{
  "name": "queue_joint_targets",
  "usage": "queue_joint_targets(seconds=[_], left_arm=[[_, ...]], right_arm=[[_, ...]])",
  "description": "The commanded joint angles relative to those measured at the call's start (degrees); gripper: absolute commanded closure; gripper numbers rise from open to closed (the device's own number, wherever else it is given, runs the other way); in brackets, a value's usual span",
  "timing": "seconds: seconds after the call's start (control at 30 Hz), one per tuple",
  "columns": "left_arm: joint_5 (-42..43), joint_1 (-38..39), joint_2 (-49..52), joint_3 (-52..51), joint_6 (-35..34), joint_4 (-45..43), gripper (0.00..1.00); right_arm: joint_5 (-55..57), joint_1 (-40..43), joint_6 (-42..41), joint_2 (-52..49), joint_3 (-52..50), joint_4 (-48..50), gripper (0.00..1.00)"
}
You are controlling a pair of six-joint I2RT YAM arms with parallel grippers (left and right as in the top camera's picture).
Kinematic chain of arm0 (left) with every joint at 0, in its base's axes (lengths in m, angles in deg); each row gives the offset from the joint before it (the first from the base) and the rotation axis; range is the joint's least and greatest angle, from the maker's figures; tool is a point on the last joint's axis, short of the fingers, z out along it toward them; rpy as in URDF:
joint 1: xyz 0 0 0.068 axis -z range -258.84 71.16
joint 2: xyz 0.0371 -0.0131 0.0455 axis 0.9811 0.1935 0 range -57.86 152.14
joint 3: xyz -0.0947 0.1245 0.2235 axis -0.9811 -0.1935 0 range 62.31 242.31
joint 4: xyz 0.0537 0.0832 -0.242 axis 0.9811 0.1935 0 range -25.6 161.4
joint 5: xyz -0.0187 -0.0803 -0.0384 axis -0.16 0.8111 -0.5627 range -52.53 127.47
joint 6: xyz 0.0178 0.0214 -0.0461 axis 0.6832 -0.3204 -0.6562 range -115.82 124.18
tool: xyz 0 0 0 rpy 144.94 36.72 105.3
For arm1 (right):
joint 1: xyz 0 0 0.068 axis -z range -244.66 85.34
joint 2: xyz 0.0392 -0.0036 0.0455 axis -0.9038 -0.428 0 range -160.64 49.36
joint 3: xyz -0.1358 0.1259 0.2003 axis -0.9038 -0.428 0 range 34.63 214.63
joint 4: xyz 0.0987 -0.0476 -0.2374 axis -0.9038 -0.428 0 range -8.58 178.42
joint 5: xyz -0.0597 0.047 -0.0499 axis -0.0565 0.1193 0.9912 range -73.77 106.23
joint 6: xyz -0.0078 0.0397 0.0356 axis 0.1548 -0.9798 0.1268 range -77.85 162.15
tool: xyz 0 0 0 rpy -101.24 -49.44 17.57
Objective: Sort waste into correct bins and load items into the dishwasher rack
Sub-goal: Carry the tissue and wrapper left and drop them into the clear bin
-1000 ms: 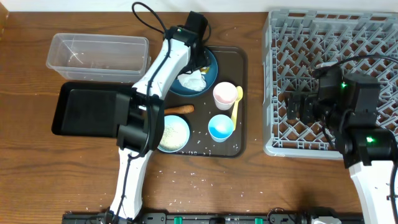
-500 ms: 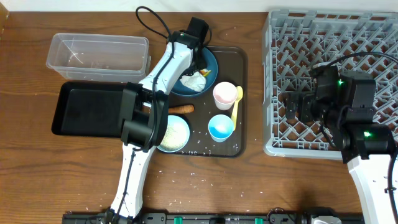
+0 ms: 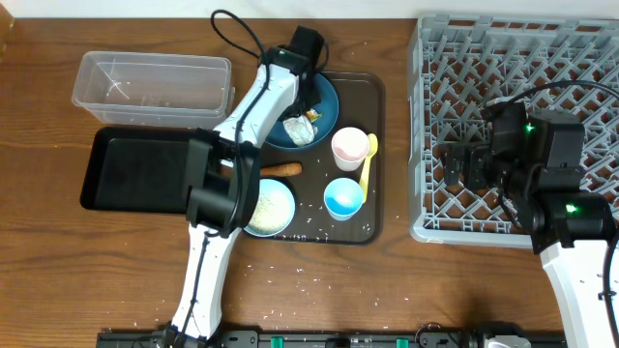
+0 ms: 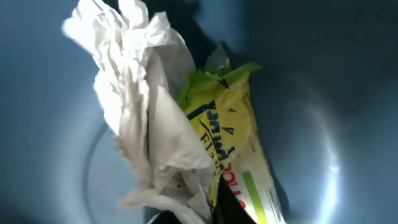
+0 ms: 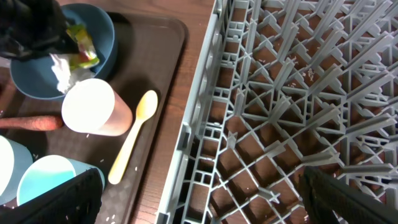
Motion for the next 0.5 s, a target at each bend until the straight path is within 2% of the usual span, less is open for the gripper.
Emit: queue_joint_targets(seconds=[0.0,0.13,0.23,0.37,0.47], left_arm=[[0.52,-1.99,-9.27,0.35,1.99,1.22,0.94],[-0.17,-4.44,-17.09,0.35,2.47,2.12,0.94],[-4.07,-6.69,-21.09,0.33,3.08,2.47,0.94],[-11.28,-10.51,-22.10,0.26,3.06,3.21,0.94],[-12.39,-13.99,-20.46,-0.22,3.02,2.82,0.94]], right_arm=[[-0.68,0.00,-1.03,-0.13,0.94,-0.13,0.01],[-0.70,0.00,-1.05,-0.13,0.94,-0.20,0.01],[-0.70,0.00,-1.05,-0.13,0.94,-0.20,0.01],[-0.70,0.00,-1.05,-0.13,0.94,-0.17,0.01],[-0.70,0.00,-1.05,-0.13,0.94,-0.17,0.01]])
